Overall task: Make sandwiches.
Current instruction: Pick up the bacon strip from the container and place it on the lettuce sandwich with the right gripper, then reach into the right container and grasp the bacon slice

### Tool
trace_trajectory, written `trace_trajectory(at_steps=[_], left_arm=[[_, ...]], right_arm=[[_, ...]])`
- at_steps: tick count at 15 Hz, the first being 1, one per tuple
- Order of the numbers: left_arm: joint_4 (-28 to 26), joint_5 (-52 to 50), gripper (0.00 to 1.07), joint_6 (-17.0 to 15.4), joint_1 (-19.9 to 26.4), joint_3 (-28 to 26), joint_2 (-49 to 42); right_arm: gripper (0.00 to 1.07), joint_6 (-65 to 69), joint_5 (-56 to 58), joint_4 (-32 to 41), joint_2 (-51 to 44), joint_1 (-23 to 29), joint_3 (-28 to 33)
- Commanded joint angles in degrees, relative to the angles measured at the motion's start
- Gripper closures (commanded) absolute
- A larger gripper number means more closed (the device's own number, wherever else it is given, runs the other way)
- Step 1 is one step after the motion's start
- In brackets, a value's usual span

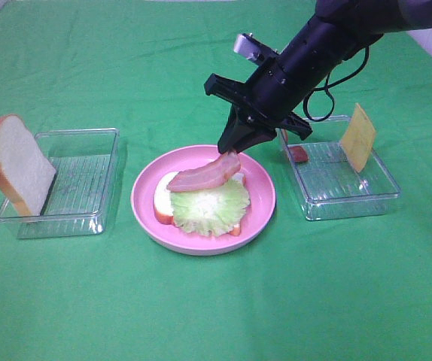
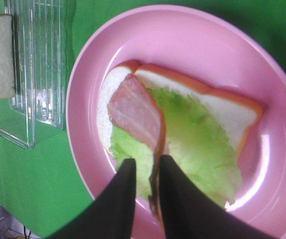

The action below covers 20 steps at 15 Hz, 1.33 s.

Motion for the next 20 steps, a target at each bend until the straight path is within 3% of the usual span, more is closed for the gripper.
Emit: trace_trajectory(at_steps=[1,2,3,6,9,12,16,20], left_arm=[[0.34,-0.23,0.36,0.0,-0.29,0.06,-1.2],[0.34,-0.23,0.36,0.0,-0.29,0.06,-1.2],[0.34,-0.23,0.36,0.0,-0.29,0.06,-1.2],[0.34,-0.23,0.36,0.0,-0.29,0.06,-1.2],[0.34,-0.23,0.36,0.0,-0.29,0.06,-1.2],[0.34,-0.23,0.36,0.0,-0.29,0.06,-1.2],[0.34,-0.23,0.36,0.0,-0.29,0.06,-1.2],[0.34,-0.23,0.36,0.0,-0.29,0.06,-1.2]], right_arm=[[0.53,-0.86,1.03,-0.4,-0.11,-0.29,-0.11],[0.39,-1.15,1.03,-0.74,-0.34,-0.29,-0.17],[0.33,-1.55,1.09,-0.92,-0.69,-0.29,-0.17],[0.33,-1.72,1.32,-4.35,-2.81,-0.4,-0.17],[0.34,3.9,1.32,-15.41,-8.02,-2.86,-0.23],[0.4,3.72,2.75,-16.79,-8.65,-6.25,-1.03],[0.44,4.87,5.84,-23.15,-6.07,-7.62,-9.28],[0.44,5.1,11.46,-24.06,0.4,-7.79,-17.93]])
